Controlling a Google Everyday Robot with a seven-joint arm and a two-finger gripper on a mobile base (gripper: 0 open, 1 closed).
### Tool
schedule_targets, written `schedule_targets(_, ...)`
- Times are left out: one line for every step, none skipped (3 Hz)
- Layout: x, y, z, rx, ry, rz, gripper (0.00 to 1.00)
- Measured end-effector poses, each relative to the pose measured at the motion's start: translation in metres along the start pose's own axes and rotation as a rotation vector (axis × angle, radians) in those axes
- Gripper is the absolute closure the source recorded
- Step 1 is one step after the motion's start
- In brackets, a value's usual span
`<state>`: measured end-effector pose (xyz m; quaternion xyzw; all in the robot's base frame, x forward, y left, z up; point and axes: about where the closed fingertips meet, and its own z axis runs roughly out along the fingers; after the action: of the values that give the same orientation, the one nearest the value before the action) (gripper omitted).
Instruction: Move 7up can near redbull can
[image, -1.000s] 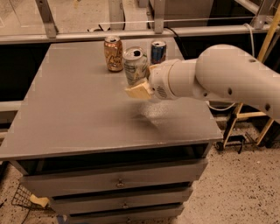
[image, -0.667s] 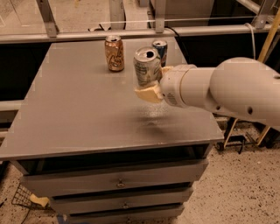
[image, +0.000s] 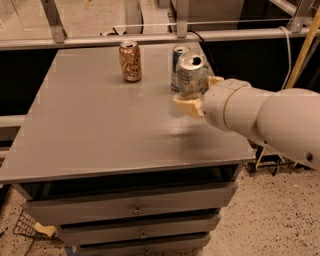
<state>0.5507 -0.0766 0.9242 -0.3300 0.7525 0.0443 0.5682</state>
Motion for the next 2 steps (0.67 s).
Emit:
schedule_targets(0.024, -0.017, 0.000, 0.046, 0.031, 0.077, 1.00)
schedule_targets(0.049, -0.038, 0.010, 0.055, 0.074, 0.185, 1.00)
